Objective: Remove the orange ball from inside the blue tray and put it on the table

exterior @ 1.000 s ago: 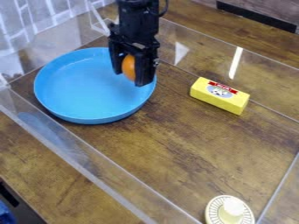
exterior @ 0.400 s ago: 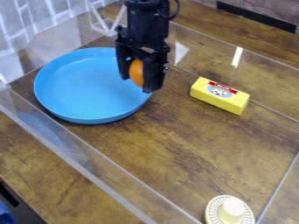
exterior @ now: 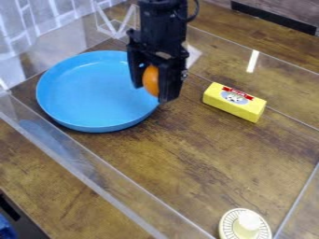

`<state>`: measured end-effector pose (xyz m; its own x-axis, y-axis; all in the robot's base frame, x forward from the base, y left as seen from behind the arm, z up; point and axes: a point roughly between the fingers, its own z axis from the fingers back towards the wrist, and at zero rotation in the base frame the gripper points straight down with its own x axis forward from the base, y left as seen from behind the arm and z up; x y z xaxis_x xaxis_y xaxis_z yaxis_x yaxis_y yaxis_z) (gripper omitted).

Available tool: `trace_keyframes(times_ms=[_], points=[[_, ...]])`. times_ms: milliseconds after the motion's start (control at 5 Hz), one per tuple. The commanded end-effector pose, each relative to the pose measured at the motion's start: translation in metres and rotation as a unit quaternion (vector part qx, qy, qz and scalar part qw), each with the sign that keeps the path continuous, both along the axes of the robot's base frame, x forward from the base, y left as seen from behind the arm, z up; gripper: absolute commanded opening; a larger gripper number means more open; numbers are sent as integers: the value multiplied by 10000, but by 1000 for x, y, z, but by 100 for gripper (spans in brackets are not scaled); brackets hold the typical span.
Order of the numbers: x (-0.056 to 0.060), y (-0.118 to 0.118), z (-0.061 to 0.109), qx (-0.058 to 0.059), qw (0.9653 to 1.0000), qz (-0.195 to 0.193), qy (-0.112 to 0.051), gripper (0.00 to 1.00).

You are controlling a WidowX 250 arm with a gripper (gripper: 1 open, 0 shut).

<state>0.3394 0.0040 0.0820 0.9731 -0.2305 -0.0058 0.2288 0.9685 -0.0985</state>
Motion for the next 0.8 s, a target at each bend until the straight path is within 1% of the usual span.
trace_keyframes(times_ms=[0, 200, 600], points=[[-4, -17, 32, -44, 9991, -88, -413, 0], [-10, -32, 30, -124, 9992, -179, -349, 0], [-11, -54, 25, -344, 9986, -294, -280, 0]])
